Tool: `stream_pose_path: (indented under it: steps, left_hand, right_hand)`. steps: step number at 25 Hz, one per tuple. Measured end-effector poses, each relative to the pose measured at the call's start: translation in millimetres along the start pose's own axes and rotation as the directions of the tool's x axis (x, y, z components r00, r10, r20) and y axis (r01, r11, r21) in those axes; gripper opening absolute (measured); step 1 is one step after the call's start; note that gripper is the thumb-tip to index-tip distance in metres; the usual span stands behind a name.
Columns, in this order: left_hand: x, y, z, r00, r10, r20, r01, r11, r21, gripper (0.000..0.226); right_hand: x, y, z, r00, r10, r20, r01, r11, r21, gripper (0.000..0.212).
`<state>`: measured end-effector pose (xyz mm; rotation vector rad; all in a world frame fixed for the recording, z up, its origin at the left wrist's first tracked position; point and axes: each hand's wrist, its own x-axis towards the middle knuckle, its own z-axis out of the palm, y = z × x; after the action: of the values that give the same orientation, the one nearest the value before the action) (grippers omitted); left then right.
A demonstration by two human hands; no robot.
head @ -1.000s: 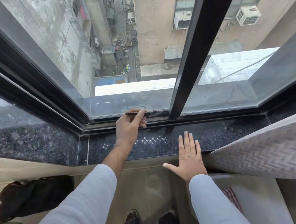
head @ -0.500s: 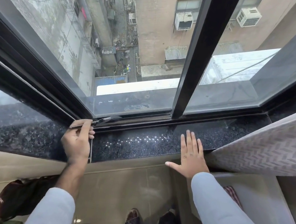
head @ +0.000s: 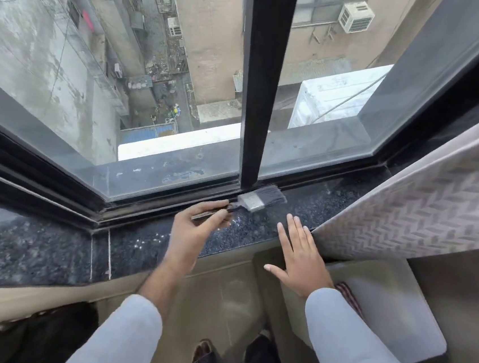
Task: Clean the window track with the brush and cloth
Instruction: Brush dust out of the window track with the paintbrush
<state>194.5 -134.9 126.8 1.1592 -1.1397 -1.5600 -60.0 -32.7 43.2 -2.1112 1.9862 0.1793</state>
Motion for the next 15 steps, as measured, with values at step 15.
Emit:
stream_pose_path:
  steps: [15]
  left_hand:
    - [112.8, -41.9, 140.5, 0.802, -0.027, 0.597, -0.592, 0.102, 0.800, 0.018]
  right_hand:
    - [1.1, 3.2, 1.8, 0.999, -0.028, 0.041, 0.025, 0.997, 0.078, 0.111]
